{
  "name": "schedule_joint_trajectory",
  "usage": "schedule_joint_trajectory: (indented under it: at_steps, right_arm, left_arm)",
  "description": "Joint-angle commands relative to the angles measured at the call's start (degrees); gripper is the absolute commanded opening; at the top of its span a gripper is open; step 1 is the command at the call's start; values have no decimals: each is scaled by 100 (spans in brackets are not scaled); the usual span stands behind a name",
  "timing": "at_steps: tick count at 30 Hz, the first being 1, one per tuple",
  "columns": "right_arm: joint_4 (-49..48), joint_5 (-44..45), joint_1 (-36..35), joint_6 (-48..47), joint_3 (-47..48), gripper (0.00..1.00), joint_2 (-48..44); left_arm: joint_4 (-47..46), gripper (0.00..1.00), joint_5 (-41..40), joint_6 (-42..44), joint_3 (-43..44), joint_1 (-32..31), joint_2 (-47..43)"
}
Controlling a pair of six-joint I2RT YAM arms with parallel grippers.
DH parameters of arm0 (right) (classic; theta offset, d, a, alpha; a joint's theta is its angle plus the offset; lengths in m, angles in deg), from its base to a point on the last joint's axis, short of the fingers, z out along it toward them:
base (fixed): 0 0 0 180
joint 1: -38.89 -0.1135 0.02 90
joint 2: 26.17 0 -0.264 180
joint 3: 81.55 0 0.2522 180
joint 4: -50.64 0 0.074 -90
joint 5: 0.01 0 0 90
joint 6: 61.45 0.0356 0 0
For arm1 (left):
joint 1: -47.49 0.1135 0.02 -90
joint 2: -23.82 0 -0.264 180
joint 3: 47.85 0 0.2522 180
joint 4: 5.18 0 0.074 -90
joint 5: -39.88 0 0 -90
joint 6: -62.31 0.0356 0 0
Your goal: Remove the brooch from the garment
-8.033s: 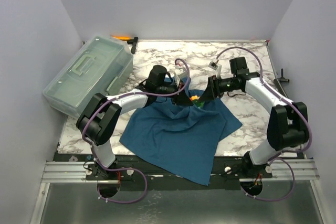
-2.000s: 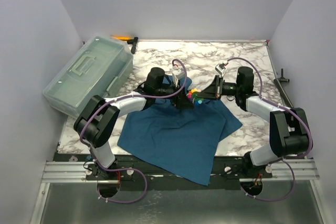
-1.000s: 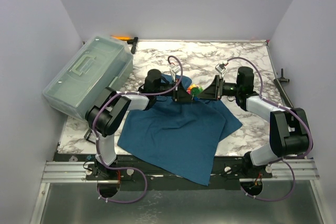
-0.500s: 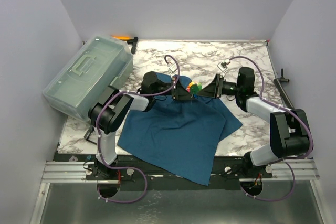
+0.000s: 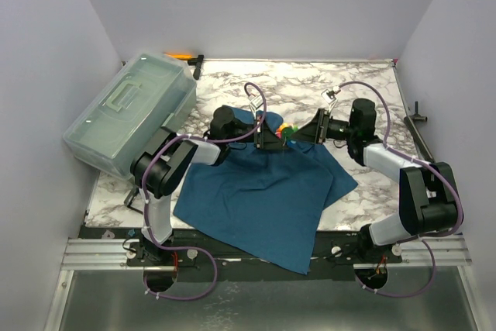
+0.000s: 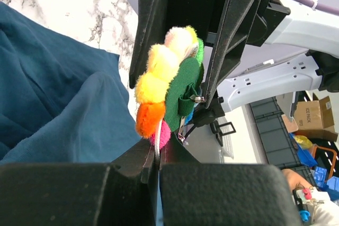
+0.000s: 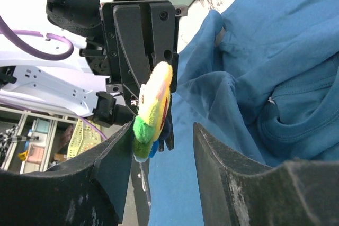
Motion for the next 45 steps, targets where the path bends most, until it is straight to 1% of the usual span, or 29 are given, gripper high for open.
schedule_joint_trajectory:
  at_steps: [1, 3, 9, 10, 13, 15, 17, 18, 19, 21, 22, 23, 24, 25, 26, 29, 33, 36, 37, 42, 43, 45]
  right_arm:
    - [319, 208, -87, -346, 126, 49, -82]
    - [349, 217, -115, -364, 127, 46, -58]
    - [447, 264, -228, -462, 149, 46, -7]
    - [441, 285, -237, -468, 142, 44, 2]
    - [462, 343, -262, -495, 127, 33, 58]
    - [459, 348, -261, -494, 127, 17, 102]
    - [428, 337, -264, -468, 122, 6, 129]
    - [418, 329, -261, -451, 120, 3, 140]
    - [415, 315, -260, -421, 106, 1, 163]
    - [289, 232, -254, -292, 57, 1, 182]
    - [189, 203, -254, -197, 19, 1, 182]
    - [110, 192, -254, -108, -24, 1, 182]
    - [7, 191, -245, 5, -47, 0, 176]
    - [-54, 170, -240, 119, -75, 1, 167]
    - [-177, 139, -230, 244, -102, 1, 158]
    - [-660, 159, -199, 624, -260, 1, 112]
    - [-937, 97, -159, 808, -318, 1, 155]
    - [-1052, 75, -159, 939, -342, 1, 197]
    - [-1077, 57, -159, 981, -355, 1, 206]
    - [-1260, -10, -158, 1262, -424, 1, 306]
    - [-1294, -42, -159, 1360, -432, 1, 368]
    - [-1733, -203, -155, 1737, -491, 0, 545]
  left_arm:
    - [220, 0, -25, 250, 12, -44, -90]
    - [251, 0, -36, 268, 22, -44, -92]
    - [403, 0, -53, 402, 22, -66, -117]
    - [464, 0, -62, 447, 20, -69, -127]
    - [556, 0, -70, 537, 20, -88, -144]
    - [634, 0, -74, 598, 28, -97, -162]
    - [697, 0, -68, 657, 37, -96, -179]
    - [725, 0, -38, 690, 46, -93, -188]
    - [780, 7, 0, 750, 55, -96, -214]
    - [942, 27, 33, 904, 32, -54, -316]
    - [1053, 39, 29, 1006, -8, -26, -392]
    - [1206, 48, 23, 1163, -47, 9, -476]
    - [1424, 55, 11, 1339, -106, 53, -591]
    - [1645, 59, -10, 1569, -155, 97, -683]
    - [1898, 60, -21, 1790, -223, 125, -810]
    - [2405, 61, 42, 2225, -441, 149, -1116]
    - [2442, 61, 302, 2304, -816, 149, -1399]
    - [2425, 60, 335, 2367, -877, 140, -1594]
    - [2411, 59, 314, 2398, -851, 140, -1641]
    - [2473, 39, 65, 2656, -678, 129, -1662]
    - [2648, 34, -59, 2737, -628, 102, -1645]
    - [3241, 27, -322, 3085, -481, 17, -1586]
